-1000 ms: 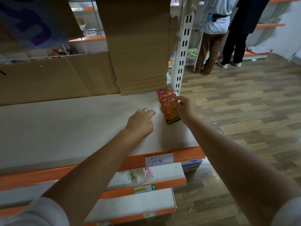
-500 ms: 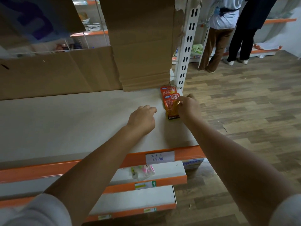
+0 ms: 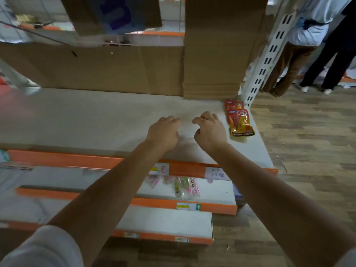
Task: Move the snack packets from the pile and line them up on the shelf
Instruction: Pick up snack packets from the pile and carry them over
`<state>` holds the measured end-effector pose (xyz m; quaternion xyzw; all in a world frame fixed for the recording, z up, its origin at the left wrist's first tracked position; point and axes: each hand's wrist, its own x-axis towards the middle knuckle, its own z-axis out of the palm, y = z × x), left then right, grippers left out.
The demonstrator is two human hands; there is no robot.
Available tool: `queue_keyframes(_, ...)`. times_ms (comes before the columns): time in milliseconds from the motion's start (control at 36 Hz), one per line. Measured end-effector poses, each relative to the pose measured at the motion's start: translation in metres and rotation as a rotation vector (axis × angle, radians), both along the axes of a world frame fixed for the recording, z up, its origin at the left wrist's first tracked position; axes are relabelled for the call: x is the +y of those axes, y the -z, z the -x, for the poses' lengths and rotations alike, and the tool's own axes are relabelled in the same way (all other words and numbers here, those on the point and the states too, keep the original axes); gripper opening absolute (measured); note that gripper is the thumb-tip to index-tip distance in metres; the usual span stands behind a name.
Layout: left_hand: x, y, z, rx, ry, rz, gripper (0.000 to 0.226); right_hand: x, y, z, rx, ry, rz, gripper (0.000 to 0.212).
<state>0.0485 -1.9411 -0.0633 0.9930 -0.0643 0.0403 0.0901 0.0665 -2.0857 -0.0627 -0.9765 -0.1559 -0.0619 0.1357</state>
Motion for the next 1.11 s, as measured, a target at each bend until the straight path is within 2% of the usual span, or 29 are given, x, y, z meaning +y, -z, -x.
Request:
queue_keyframes(222, 0.107, -0.005, 0.039, -0.063, -0.065, -0.038, 0.041, 0.108, -0.001, 0.032, -0.016, -0.112, 0.071, 0.049)
queue_keyframes(444, 0.247, -0.009, 0.081, -0.119, -0.122, -0.101, 0.039, 0.256, 0.0, 0.067, -0.053, -0.206, 0.167, 0.05)
queue_keyframes(778, 0.438, -0.022, 0.109, -0.139, -0.317, -0.051, 0.036, 0.447, -0.013, 0.088, -0.079, -0.348, 0.097, 0.045)
queue_keyframes(1111, 0.596, -0.023, 0.086, -0.215, -0.436, -0.047, 0.038, 0.611, -0.014, 0.044, -0.131, -0.512, -0.002, 0.042)
